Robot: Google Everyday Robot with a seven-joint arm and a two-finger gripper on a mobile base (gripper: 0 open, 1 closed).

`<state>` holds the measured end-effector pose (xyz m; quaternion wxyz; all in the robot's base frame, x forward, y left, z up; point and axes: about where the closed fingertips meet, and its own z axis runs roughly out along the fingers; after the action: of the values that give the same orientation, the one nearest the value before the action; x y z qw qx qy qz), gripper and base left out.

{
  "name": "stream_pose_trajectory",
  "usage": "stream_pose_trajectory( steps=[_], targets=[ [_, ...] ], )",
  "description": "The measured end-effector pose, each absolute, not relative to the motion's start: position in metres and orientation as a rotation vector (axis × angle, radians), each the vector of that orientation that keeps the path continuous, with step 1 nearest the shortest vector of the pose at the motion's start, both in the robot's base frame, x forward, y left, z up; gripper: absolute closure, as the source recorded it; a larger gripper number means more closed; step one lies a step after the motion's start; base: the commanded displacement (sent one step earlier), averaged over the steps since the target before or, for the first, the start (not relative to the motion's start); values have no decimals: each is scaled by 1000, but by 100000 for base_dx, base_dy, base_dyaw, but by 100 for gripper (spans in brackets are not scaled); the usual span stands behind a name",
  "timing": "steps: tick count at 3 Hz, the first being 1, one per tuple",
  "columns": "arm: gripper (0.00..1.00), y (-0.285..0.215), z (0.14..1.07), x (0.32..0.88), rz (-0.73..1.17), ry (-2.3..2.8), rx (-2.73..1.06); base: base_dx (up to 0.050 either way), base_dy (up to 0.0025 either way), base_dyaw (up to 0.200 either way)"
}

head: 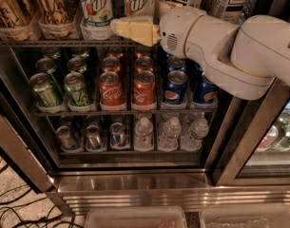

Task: Pick 7up can from top shelf of fridge

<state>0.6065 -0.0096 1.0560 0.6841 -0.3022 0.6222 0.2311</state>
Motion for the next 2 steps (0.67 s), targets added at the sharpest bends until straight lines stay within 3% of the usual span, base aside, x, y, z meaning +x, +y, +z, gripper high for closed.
stream_pose_trajectory(
  steps=[2],
  targets=[
    [20, -6, 1056, 609, 523, 1397, -680, 0, 0, 0]
  ],
)
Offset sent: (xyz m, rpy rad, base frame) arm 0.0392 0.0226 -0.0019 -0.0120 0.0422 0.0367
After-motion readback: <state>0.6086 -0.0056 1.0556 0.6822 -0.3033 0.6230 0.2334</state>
